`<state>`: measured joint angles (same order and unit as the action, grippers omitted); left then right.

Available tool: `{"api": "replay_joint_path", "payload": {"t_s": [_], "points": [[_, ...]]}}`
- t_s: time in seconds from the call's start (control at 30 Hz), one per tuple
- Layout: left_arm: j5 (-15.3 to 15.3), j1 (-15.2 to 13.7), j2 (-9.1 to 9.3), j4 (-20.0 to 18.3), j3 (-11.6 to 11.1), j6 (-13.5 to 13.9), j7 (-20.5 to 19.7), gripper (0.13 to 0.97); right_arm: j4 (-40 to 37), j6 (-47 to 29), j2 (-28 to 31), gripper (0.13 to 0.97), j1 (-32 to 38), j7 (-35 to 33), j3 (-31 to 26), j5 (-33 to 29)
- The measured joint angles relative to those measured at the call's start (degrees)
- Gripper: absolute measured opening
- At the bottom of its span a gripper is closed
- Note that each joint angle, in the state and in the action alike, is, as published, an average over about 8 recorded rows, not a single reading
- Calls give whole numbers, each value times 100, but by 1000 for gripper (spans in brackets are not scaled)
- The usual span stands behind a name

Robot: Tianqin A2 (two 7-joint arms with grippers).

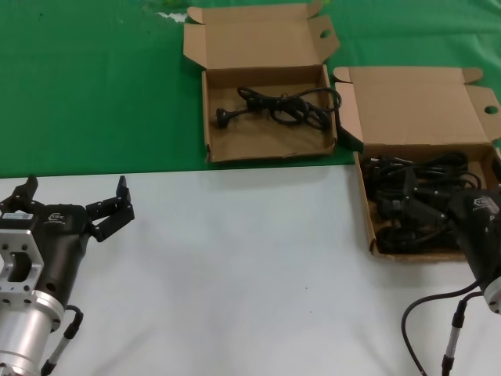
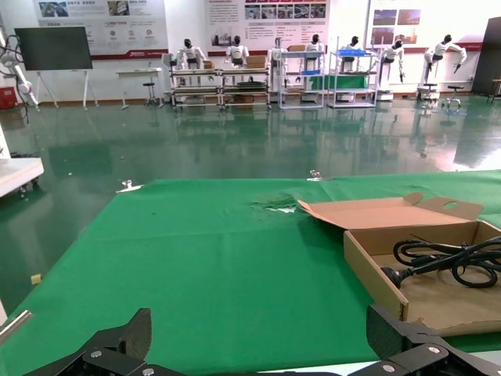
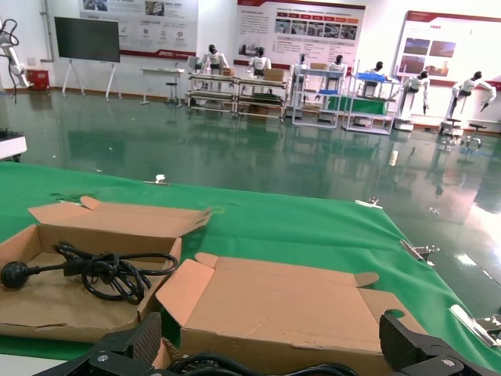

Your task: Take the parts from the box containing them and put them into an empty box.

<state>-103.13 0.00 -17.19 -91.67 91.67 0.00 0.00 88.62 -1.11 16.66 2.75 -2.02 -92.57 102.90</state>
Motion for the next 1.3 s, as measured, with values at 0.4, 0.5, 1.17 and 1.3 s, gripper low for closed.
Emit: {"api": "replay_joint_path", "payload": {"t_s": [0.4, 0.5, 1.17, 1.3], "points": [[0, 0, 0, 0, 0, 0, -3, 966, 0, 0, 0, 966, 0, 0, 0, 0], [0, 0, 0, 0, 0, 0, -2, 966, 0, 0, 0, 966, 0, 0, 0, 0], [0, 0, 0, 0, 0, 0, -1, 966, 0, 0, 0, 966, 0, 0, 0, 0], [0, 0, 0, 0, 0, 0, -1, 966, 0, 0, 0, 966, 0, 0, 0, 0]]}}
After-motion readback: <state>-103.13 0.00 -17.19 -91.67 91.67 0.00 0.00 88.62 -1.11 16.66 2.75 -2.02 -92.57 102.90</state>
